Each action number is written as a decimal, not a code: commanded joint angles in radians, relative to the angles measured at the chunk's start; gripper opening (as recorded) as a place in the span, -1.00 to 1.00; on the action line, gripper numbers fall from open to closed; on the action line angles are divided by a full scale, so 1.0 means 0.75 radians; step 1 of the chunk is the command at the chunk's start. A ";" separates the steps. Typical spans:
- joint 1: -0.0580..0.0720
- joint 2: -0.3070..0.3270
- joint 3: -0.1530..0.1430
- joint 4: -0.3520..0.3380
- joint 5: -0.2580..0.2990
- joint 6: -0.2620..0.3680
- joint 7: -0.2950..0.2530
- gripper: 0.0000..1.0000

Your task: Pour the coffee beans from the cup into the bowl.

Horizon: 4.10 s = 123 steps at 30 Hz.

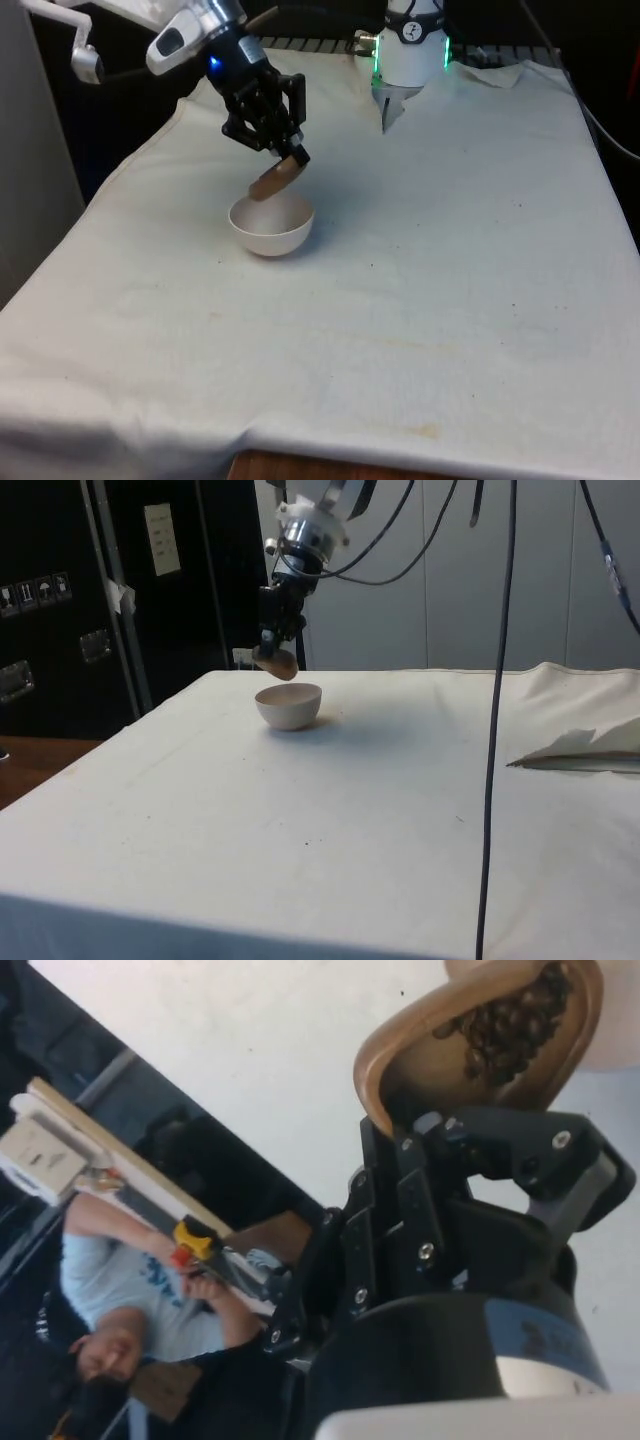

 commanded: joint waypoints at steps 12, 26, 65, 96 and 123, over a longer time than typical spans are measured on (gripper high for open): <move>-0.021 0.043 -0.045 0.036 0.128 -0.123 -0.096 -0.99; -0.015 0.104 -0.125 0.060 0.269 -0.256 -0.200 -0.99; -0.047 0.293 -0.277 0.196 0.484 -0.681 -0.185 -0.99; -0.091 0.464 -0.361 0.328 0.656 -0.969 -0.120 -0.99; -0.129 0.600 -0.431 0.369 0.887 -1.237 -0.107 -0.99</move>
